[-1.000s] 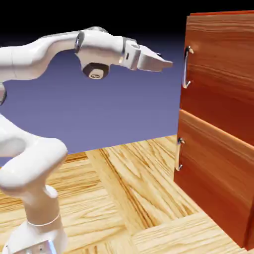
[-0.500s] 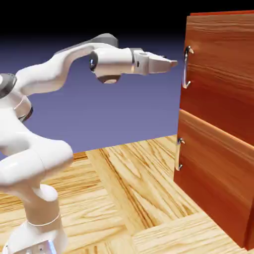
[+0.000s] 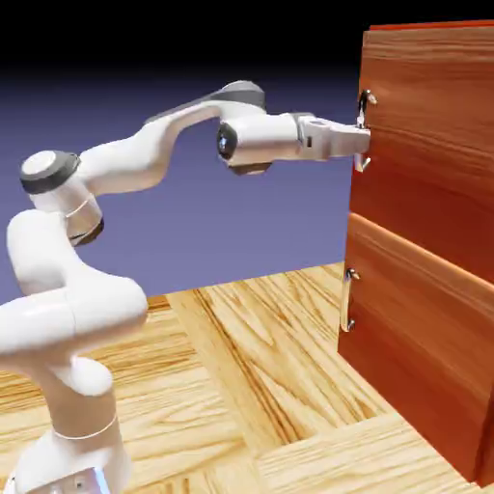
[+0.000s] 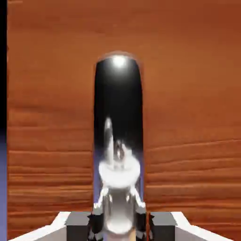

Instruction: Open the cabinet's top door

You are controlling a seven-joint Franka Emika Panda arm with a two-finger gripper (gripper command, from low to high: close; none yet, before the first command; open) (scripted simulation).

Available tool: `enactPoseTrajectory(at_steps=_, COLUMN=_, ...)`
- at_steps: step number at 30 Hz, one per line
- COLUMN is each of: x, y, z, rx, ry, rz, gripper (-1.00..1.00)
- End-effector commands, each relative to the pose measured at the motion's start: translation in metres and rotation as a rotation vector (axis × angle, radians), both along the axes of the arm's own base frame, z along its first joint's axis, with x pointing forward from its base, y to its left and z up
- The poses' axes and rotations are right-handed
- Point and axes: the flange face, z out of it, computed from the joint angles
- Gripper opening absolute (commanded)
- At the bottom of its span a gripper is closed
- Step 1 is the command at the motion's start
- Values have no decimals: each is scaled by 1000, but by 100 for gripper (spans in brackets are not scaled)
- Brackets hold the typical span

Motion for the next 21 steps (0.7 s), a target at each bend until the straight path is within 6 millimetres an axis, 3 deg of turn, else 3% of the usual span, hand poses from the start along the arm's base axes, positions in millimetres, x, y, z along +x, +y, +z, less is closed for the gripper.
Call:
enactPoseTrajectory(at_steps=1, x=-9, y=-4, z=0, rx=0, ry=0, rz=24, gripper=-100)
enactPoseTrajectory(at_steps=12, x=-111, y=-72, z=0, rx=0, ry=0, rz=323, gripper=-100)
enactPoseTrajectory(at_steps=21, x=-170, y=-139, z=0, rx=0, ry=0, rz=540, gripper=-100)
